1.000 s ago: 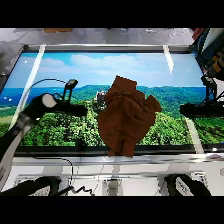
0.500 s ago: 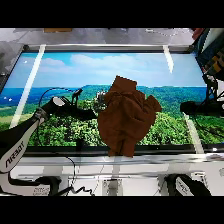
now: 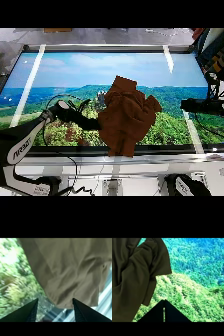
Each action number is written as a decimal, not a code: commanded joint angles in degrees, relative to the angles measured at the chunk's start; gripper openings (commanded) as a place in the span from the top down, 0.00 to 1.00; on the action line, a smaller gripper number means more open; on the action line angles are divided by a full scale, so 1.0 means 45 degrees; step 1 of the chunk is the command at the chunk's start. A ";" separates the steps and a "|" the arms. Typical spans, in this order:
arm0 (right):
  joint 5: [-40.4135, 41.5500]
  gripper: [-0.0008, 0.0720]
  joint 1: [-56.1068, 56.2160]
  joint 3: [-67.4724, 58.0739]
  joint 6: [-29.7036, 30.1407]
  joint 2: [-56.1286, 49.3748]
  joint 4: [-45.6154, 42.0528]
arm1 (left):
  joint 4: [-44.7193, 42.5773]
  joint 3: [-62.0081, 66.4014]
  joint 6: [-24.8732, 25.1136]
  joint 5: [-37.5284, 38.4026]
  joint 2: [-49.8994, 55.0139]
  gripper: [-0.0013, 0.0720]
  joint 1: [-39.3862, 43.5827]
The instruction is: Fold the clothes and pants, and hang the long-sleeved shirts on hangers.
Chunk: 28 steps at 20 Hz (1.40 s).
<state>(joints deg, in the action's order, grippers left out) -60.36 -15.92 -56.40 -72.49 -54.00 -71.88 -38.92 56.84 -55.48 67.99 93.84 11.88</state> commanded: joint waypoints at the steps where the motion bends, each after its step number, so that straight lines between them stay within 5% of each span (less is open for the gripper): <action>1: 0.0102 0.97 0.0005 0.0005 0.0000 0.0005 0.0024 | 0.0155 -0.0087 0.0063 0.0029 0.0374 0.32 0.0539; 4: 0.0097 0.97 0.0005 0.0005 0.0000 0.0005 0.0034 | 0.0709 -0.0087 0.0330 -0.0826 0.0389 0.46 0.0937; 7: 0.0107 0.97 0.0005 0.0005 0.0000 0.0005 0.0024 | 0.2584 -0.0078 0.1967 -0.1069 0.0364 0.96 0.0986; 11: 0.0607 0.97 0.0005 0.0010 0.0005 0.0000 -0.0024 | 0.5294 0.0495 0.3594 -0.1073 0.0049 0.97 0.0826; 17: 0.0763 0.96 0.0005 0.0010 0.0058 0.0000 -0.0087 | 0.5829 0.3847 0.3181 -0.1472 -0.2249 0.97 0.0928; 28: -0.0053 0.97 0.0005 0.0306 0.0792 0.0000 0.0073 | 0.5989 0.6402 0.2856 -0.7951 -0.7242 0.97 0.1943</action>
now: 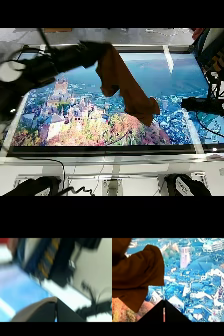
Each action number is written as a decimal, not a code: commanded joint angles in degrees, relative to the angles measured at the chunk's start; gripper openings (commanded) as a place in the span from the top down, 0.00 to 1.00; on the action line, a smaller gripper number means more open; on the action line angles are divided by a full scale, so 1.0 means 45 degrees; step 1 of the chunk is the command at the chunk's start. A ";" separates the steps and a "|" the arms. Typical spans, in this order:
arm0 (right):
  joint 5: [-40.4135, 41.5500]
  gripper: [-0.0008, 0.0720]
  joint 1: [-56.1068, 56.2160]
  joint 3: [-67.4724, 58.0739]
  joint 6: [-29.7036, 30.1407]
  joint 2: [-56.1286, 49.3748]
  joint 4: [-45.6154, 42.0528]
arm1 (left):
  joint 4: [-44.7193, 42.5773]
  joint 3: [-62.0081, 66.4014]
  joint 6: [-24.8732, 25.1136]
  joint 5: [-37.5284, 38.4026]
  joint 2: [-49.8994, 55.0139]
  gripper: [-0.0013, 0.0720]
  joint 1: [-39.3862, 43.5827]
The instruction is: Fold the clothes and pants, and hang the long-sleeved shirts on hangers.
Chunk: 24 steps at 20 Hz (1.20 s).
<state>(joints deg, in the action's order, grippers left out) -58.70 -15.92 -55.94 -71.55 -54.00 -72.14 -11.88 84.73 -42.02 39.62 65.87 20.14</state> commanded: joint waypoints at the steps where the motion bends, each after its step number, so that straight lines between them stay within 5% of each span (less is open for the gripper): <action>1: -0.0792 0.97 0.0005 0.0593 0.1146 0.0000 0.0126 | -0.0019 0.0199 -0.0136 -0.1671 -0.1151 0.97 0.0102; 6: -0.1005 0.97 0.0005 0.3419 0.2021 0.0005 0.2613 | -0.2569 0.0199 -0.0359 -0.2375 -0.1549 0.97 0.0068; 11: -0.0374 0.96 0.0005 0.4969 0.2419 0.0000 0.5940 | -0.6737 0.0199 -0.4624 -0.2006 -0.1982 0.97 -0.2161; 12: -0.0015 0.93 0.0005 0.5119 0.2341 0.0000 0.6266 | -0.7067 0.0199 -0.4886 -0.1418 -0.1982 0.97 -0.2851; 14: 0.0889 0.56 0.0083 0.5265 0.1909 -0.0063 0.6722 | -0.7393 0.0194 -0.4920 0.0865 -0.1855 0.97 -0.3997; 15: 0.1302 0.52 0.0291 0.5260 0.1462 -0.0248 0.6819 | -0.7718 0.0185 -0.4920 0.2225 -0.1734 0.97 -0.4391; 18: 0.1608 0.51 0.1491 0.5260 0.1239 -0.1379 0.7718 | -1.0069 -0.0024 -0.5319 0.4784 -0.1447 0.97 -0.4804; 24: 0.2895 0.51 0.4294 0.5105 0.1535 -0.3818 0.7927 | -1.1026 -0.0544 -0.5532 0.4823 -0.1389 0.97 -0.4799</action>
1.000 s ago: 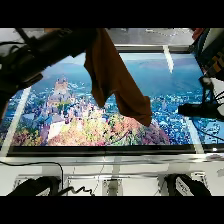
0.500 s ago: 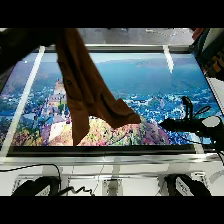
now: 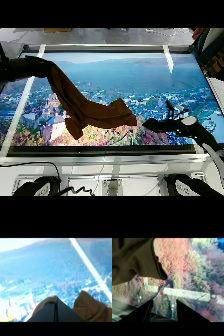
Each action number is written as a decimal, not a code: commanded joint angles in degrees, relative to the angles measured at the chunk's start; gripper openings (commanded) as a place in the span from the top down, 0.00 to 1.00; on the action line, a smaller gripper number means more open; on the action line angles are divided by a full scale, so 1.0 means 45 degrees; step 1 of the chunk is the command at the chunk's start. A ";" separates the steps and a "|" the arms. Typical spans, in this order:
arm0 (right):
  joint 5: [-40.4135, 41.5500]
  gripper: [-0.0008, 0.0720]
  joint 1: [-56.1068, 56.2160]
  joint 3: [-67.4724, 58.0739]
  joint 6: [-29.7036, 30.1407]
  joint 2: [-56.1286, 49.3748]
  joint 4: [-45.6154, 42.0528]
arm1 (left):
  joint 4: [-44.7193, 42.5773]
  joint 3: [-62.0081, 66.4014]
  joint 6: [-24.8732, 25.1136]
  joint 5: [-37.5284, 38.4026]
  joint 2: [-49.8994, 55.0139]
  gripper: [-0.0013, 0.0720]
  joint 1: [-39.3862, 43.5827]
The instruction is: Fold the clothes and pants, and hang the long-sleeved shirts on hangers.
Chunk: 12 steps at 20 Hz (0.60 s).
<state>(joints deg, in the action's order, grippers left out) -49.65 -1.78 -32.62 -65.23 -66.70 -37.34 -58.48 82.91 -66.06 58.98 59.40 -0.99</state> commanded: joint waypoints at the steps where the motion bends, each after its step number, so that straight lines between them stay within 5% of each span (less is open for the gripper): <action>1: 0.1069 0.50 0.1389 -0.0204 0.0117 -0.1277 0.0189 | -0.0670 -0.0141 -0.0194 0.0520 0.0049 0.97 -0.0107; 3: 0.1253 0.26 0.1681 -0.0733 0.0087 -0.1982 0.0131 | -0.0670 -0.0141 -0.0189 0.0520 0.0049 0.97 -0.0107; 12: 0.1117 0.28 0.1676 -0.3060 0.0092 -0.3449 -0.1695 | -0.0675 -0.0141 -0.0189 0.0515 0.0049 0.97 -0.0107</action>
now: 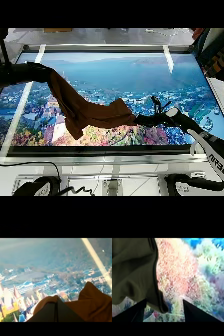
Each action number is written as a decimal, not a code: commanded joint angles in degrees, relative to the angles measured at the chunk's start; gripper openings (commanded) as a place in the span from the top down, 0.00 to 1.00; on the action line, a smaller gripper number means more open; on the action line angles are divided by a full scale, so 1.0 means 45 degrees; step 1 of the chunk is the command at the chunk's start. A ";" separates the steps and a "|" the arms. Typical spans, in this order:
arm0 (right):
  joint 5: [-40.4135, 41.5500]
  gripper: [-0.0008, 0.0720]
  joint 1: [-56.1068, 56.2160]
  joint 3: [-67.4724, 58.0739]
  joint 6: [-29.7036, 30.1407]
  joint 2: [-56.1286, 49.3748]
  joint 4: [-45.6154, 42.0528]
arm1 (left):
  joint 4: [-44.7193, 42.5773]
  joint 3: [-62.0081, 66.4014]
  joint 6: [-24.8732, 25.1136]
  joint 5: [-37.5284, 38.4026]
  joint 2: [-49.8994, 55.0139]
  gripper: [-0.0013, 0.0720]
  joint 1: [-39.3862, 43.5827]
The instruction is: Fold the clothes and pants, and hang the long-sleeved shirts on hangers.
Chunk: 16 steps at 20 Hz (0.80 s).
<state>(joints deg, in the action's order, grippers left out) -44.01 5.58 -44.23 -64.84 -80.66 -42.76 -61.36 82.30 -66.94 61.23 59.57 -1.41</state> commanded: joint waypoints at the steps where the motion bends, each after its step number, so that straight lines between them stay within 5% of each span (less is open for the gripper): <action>1: -0.0257 0.35 0.0044 -0.0476 0.0034 -0.0398 -0.0573 | -0.0034 -0.0005 0.0005 0.0015 0.0010 0.97 -0.0015; 7: -0.1273 0.44 0.0248 -0.0476 0.0874 -0.0680 -0.0549 | -0.0034 -0.0005 0.0005 -0.0029 0.0015 0.97 -0.0015; 10: -0.0879 0.61 0.1054 -0.0476 0.1394 -0.0704 -0.0559 | -0.0034 -0.0005 0.0005 -0.0029 0.0015 0.97 -0.0015; 13: -0.0325 0.96 0.1724 -0.0597 0.2166 -0.0699 -0.0583 | -0.0034 -0.0005 0.0005 -0.0029 0.0015 0.97 -0.0015; 16: -0.0457 0.96 0.1583 -0.1384 0.2317 -0.0525 -0.0865 | -0.0039 -0.0005 0.0010 -0.0034 0.0015 0.97 -0.0015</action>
<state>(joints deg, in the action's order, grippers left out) -46.57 12.16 -48.14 -56.10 -83.57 -45.65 -61.52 82.30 -66.94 61.12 59.61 -1.41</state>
